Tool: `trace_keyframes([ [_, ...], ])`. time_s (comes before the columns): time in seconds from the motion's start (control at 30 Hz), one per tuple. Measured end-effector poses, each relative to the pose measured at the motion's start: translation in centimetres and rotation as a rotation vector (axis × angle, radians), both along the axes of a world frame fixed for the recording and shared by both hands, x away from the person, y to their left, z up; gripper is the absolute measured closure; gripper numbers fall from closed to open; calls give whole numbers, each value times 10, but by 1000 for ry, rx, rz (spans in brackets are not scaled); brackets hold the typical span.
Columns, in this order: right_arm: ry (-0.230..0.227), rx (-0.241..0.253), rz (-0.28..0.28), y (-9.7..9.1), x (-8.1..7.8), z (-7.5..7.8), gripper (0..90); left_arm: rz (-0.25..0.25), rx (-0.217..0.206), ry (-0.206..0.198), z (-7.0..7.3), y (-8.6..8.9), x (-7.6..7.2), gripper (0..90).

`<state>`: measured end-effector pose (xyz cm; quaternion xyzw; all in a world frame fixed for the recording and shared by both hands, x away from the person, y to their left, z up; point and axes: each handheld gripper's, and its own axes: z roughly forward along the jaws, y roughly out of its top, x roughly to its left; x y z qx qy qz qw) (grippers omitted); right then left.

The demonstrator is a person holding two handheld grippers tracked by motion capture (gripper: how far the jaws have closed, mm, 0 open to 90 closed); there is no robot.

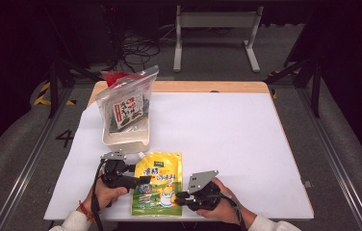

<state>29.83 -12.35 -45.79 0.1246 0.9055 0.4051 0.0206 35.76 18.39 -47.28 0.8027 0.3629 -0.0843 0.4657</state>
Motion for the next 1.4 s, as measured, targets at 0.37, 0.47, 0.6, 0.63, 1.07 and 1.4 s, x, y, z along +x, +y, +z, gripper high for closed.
trace_keyframes([
  [0.37, -8, -1, -8, -1, 0, -1, 750, -34, 81, -49, 4, -12, -4, 767],
  [0.47, -9, 3, -9, -2, 0, -1, 716, -32, 81, -91, 9, -11, -6, 880],
  [0.6, -17, 29, -20, -9, -1, 6, 660, -23, 81, -146, 14, -12, -13, 897],
  [0.63, -17, 29, -20, -9, -1, 6, 660, -20, 75, -164, 17, -12, -15, 897],
  [1.07, -39, 60, -193, -76, 14, 22, 484, -28, -68, -390, 66, -3, -42, 900],
  [1.4, -61, 77, -279, -105, 14, 27, 414, -66, -124, -480, 91, 1, -48, 900],
])
